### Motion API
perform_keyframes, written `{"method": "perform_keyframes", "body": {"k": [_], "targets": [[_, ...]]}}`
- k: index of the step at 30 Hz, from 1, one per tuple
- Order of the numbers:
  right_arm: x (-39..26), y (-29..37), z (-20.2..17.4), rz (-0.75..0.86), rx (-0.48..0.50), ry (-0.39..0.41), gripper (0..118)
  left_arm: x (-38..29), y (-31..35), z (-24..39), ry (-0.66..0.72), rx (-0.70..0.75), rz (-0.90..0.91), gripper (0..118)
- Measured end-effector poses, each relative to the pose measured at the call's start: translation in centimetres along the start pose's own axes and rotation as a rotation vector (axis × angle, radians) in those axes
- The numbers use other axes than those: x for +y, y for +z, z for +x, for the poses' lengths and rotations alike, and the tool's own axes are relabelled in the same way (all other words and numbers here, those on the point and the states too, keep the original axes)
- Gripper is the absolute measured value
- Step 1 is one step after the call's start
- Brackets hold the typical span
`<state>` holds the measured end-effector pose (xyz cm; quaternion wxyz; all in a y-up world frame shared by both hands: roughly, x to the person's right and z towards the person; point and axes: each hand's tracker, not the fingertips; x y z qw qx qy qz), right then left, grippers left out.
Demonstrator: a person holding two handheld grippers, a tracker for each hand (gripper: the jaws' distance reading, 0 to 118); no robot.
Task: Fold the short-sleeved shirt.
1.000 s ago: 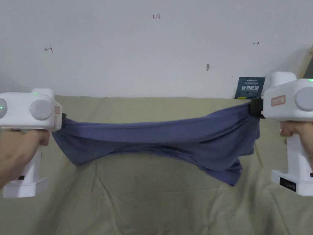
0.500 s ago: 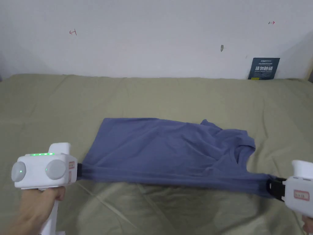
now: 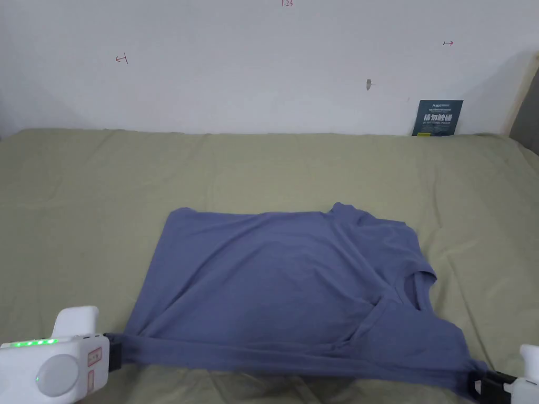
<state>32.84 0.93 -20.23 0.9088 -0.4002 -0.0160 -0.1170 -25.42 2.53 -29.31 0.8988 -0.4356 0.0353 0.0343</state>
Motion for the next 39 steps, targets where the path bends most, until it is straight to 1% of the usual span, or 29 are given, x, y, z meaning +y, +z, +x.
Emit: {"method": "perform_keyframes", "body": {"k": [5,9,13,16,17,18,19,20,21,22,23,24,27,28,29,30,31,32,34,35,36,38,39], "targets": [[-2.4,2.0,0.3,-0.013,0.011,-0.028,2,-2.8,2.1,-0.2,0.011,-0.015,-0.015,3],[-3.7,2.5,-0.3,-0.034,0.017,-0.027,2,-4.5,2.4,-1.0,0.024,-0.019,-0.035,3],[-4.7,2.1,-0.1,-0.045,0.013,-0.031,2,-5.0,2.3,-1.4,0.049,-0.028,-0.042,3],[-4.8,1.9,0.3,-0.036,0.008,-0.044,2,-5.0,2.1,-1.3,0.025,-0.034,-0.033,3],[-4.7,1.9,0.3,-0.029,0.007,-0.046,3,-5.1,2.2,-1.1,0.015,-0.032,-0.029,3],[-4.5,1.8,0.3,-0.025,0.006,-0.048,7,-5.2,2.3,-1.2,0.018,-0.038,-0.037,5],[-4.4,2.2,0.2,-0.011,-0.009,-0.055,25,-5.2,2.3,-1.4,0.027,-0.061,-0.036,18],[-4.2,2.4,0.0,-0.004,-0.057,-0.049,79,-5.3,2.5,-1.6,0.025,-0.069,-0.033,69],[-4.1,2.4,0.0,-0.028,-0.079,-0.044,112,-5.4,2.5,-1.8,0.025,-0.068,-0.034,110],[-4.1,2.6,0.1,-0.02,-0.062,-0.049,118,-5.6,2.8,-2.0,0.024,-0.049,-0.044,118],[-3.7,3.4,0.1,0.018,-0.06,-0.046,118,-5.8,3.7,-2.1,0.001,-0.037,0.012,116],[-3.5,3.7,0.0,0.008,-0.056,-0.044,118,-6.2,3.9,-2.2,0.019,-0.024,-0.018,116],[-3.6,4.5,-1.2,-0.007,-0.068,-0.014,118,-7.5,5.8,-2.5,0.013,-0.02,-0.022,115],[-3.6,4.6,-1.6,-0.022,-0.057,-0.004,118,-7.2,6.4,-2.9,0.013,-0.023,-0.023,114],[-3.6,4.7,-2.0,-0.063,-0.031,0.01,112,-6.8,7.0,-3.4,0.015,-0.031,-0.025,107],[-3.7,4.8,-2.3,-0.078,-0.007,0.012,95,-6.8,7.5,-3.9,0.027,-0.045,-0.032,89],[-3.9,6.2,-2.7,-0.059,0.016,0.025,59,-7.3,7.7,-4.3,0.032,-0.061,-0.038,48],[-4.0,6.4,-3.2,-0.055,0.008,0.027,0,-7.7,7.7,-4.6,0.032,-0.068,-0.047,0],[-4.4,6.4,-3.6,-0.028,-0.04,0.039,0,-8.2,7.1,-5.1,0.036,-0.046,-0.058,0],[-4.7,5.1,-2.4,-0.034,-0.02,0.04,0,-8.3,6.8,-5.4,0.03,-0.054,-0.094,0],[-4.5,4.6,-2.0,-0.063,0.019,0.031,0,-8.3,6.7,-5.6,0.042,-0.069,-0.094,0],[-4.4,4.3,-1.6,-0.055,0.008,0.02,0,-7.7,5.2,-7.7,0.087,-0.153,-0.089,0],[-4.1,5.5,-3.6,-0.043,-0.024,0.061,0,-7.3,4.9,-8.2,0.098,-0.173,-0.083,3]]}}
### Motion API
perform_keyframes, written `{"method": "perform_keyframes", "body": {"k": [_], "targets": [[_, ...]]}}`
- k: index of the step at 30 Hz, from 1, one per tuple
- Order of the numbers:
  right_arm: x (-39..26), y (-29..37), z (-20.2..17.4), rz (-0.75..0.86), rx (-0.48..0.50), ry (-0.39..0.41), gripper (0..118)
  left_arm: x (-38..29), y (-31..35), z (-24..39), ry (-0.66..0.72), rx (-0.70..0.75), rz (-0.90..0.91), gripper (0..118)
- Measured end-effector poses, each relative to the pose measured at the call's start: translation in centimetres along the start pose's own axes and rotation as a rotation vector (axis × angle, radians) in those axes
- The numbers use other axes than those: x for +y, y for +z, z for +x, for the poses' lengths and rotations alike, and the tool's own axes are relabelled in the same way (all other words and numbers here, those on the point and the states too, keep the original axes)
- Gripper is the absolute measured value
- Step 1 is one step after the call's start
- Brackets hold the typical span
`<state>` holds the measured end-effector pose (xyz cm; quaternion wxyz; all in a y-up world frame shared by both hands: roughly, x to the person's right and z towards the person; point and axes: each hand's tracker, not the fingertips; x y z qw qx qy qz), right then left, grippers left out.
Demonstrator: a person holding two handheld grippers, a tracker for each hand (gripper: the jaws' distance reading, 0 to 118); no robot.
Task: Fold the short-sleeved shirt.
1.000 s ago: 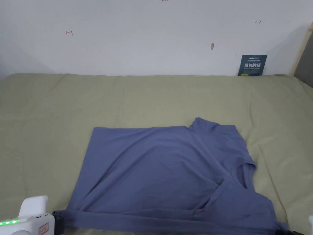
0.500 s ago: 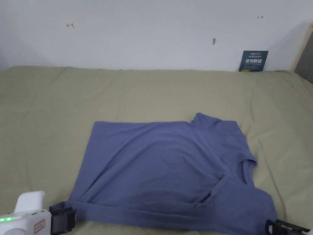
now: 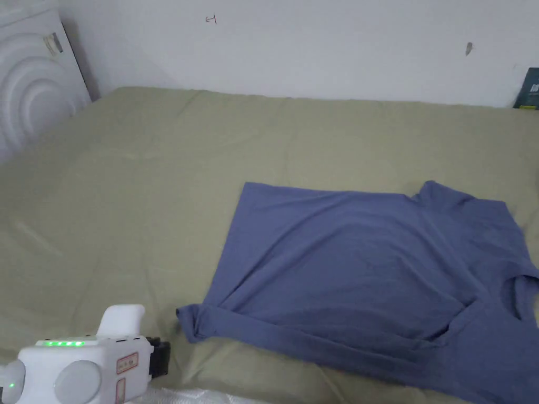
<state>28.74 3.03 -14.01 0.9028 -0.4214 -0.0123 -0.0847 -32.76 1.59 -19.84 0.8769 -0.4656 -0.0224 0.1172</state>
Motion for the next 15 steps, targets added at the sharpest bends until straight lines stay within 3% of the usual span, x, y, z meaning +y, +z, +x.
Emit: {"method": "perform_keyframes", "body": {"k": [1,2,3,4,9,10,11,13,14,15], "targets": [[0.1,0.0,-0.3,-0.005,0.001,0.011,0,0.7,-0.2,-0.5,0.004,0.005,0.016,3],[0.2,0.0,-0.6,-0.005,0.004,0.015,0,0.1,0.1,1.7,-0.042,0.04,0.054,44],[0.2,0.0,-0.9,-0.004,0.004,0.015,0,0.4,-0.5,2.1,-0.046,0.043,0.046,97],[0.6,-0.1,-0.1,-0.011,0.029,0.013,0,0.7,-1.3,2.5,-0.063,0.053,0.015,118],[0.8,-1.2,1.0,-0.034,0.046,0.002,0,-1.1,-4.3,5.4,-0.102,0.126,0.054,115],[0.9,-1.4,1.1,-0.038,0.044,0.005,0,3.0,-3.4,4.7,-0.104,0.139,0.052,113],[0.9,-1.6,1.2,-0.044,0.039,0.007,0,3.5,-3.8,4.8,-0.103,0.139,0.037,104],[0.7,-1.9,1.6,-0.046,0.038,0.004,0,3.5,-3.9,5.1,-0.082,0.081,0.043,80],[0.7,-2.0,1.8,-0.048,0.038,0.0,0,3.8,-4.1,5.1,-0.081,0.101,0.035,55],[0.7,-2.1,2.0,-0.051,0.037,-0.003,0,3.8,-4.2,5.4,-0.093,0.13,0.033,22]]}}
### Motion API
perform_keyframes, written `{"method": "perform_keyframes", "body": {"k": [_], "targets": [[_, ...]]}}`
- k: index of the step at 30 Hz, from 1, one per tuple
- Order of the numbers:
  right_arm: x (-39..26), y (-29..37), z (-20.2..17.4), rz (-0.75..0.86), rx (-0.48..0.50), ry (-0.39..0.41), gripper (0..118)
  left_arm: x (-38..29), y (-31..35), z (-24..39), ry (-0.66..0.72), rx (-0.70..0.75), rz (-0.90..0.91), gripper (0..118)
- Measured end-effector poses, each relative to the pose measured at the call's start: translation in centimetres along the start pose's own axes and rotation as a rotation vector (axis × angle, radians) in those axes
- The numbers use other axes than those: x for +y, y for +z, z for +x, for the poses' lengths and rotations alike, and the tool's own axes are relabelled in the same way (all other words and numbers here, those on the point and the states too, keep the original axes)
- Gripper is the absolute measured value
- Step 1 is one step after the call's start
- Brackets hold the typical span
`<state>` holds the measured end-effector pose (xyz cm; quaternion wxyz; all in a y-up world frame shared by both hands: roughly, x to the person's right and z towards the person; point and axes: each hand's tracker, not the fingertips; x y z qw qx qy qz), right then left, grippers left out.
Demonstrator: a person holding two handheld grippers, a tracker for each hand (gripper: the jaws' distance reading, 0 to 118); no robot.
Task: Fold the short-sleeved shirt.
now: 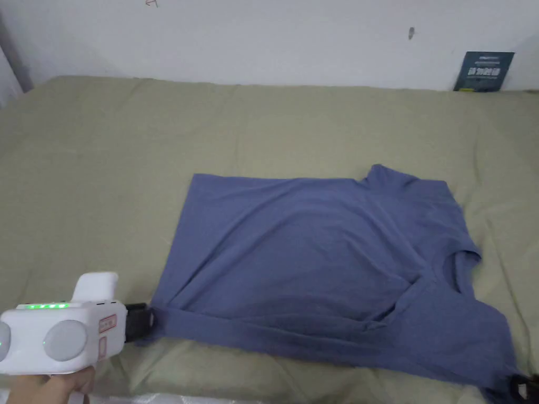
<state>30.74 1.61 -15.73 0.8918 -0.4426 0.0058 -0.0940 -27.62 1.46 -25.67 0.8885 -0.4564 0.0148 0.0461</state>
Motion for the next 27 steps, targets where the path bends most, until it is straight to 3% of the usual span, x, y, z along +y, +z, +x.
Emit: {"method": "perform_keyframes", "body": {"k": [1,4,5,6,7,12,16,17,19,22,27], "targets": [[-0.6,0.0,0.5,0.005,-0.018,-0.027,0,0.0,0.0,0.2,-0.017,0.002,0.003,6],[-0.9,0.3,1.1,0.016,-0.02,-0.027,2,-0.5,-0.1,-0.3,0.023,-0.03,-0.003,6],[-0.6,-0.3,1.4,0.02,-0.016,-0.027,36,-0.8,0.1,-0.4,0.031,-0.029,0.011,6],[-0.6,-0.3,1.5,0.029,-0.023,-0.026,83,-0.9,0.1,-0.4,0.035,-0.029,0.011,6],[-0.5,-0.5,1.6,0.03,-0.028,-0.017,118,-0.6,0.5,-0.1,0.024,-0.018,0.002,6],[-0.5,-1.4,0.4,-0.033,-0.012,0.067,115,-0.5,1.1,0.0,0.02,-0.016,0.003,6],[-1.1,-4.8,2.4,-0.048,-0.01,0.094,105,-0.5,1.2,0.1,0.028,-0.017,0.002,6],[-1.1,-3.9,1.0,-0.045,-0.028,0.121,81,-0.5,1.1,0.1,0.03,-0.022,-0.002,6],[-1.3,-4.1,1.1,-0.059,-0.039,0.133,7,-0.5,1.2,0.1,0.034,-0.018,-0.006,6],[-1.6,-3.5,2.3,-0.035,0.012,0.074,2,-0.5,1.2,0.0,0.018,-0.004,0.003,6],[-0.5,-0.2,1.2,0.018,-0.004,0.1,2,-0.3,2.1,-1.4,0.055,-0.046,0.009,6]]}}
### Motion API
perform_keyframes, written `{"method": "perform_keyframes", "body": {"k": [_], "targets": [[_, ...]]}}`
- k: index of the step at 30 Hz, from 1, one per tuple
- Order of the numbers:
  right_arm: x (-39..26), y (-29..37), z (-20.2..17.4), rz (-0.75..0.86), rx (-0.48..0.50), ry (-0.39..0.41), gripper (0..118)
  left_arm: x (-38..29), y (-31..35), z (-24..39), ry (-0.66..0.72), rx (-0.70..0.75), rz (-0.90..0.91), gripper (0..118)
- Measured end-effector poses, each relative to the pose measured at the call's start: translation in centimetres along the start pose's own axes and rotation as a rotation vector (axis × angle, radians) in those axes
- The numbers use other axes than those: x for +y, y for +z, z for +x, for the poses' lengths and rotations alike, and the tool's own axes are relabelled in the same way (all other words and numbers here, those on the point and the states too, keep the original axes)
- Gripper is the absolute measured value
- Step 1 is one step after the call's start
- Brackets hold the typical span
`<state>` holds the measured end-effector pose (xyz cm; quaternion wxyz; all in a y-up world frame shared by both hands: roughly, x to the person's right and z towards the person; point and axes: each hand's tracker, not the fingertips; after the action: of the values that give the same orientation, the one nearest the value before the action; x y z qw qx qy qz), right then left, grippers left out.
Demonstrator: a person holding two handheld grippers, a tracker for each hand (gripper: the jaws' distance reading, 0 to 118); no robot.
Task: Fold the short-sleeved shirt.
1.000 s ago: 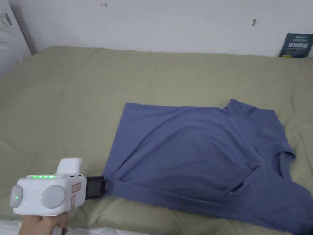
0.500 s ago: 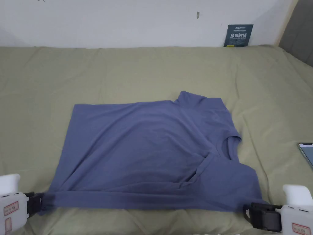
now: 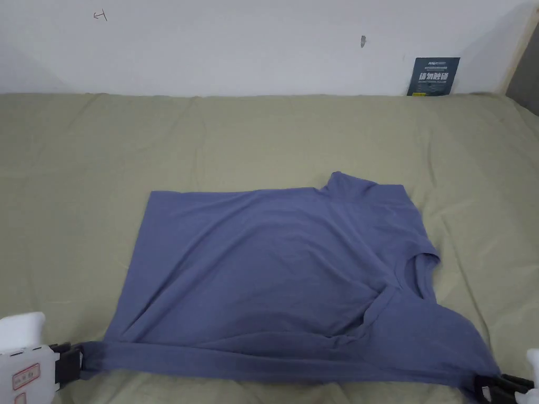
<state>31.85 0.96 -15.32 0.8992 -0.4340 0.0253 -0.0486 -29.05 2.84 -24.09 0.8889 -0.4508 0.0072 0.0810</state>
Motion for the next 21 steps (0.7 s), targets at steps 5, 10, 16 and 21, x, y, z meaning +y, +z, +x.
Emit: {"method": "perform_keyframes", "body": {"k": [5,10,16,21], "targets": [[1.6,0.5,-1.6,0.005,0.01,0.041,2,0.2,-1.5,-1.8,-0.045,-0.018,-0.009,5],[1.7,0.0,-0.9,-0.012,0.019,0.019,2,-0.4,0.0,0.0,-0.021,-0.039,0.011,5],[1.9,0.3,-0.4,-0.003,0.03,-0.012,2,-0.1,0.7,0.0,-0.011,-0.015,0.012,5],[2.6,0.7,-0.5,0.01,0.04,-0.013,2,0.3,1.2,0.0,-0.024,-0.018,0.022,5]]}}
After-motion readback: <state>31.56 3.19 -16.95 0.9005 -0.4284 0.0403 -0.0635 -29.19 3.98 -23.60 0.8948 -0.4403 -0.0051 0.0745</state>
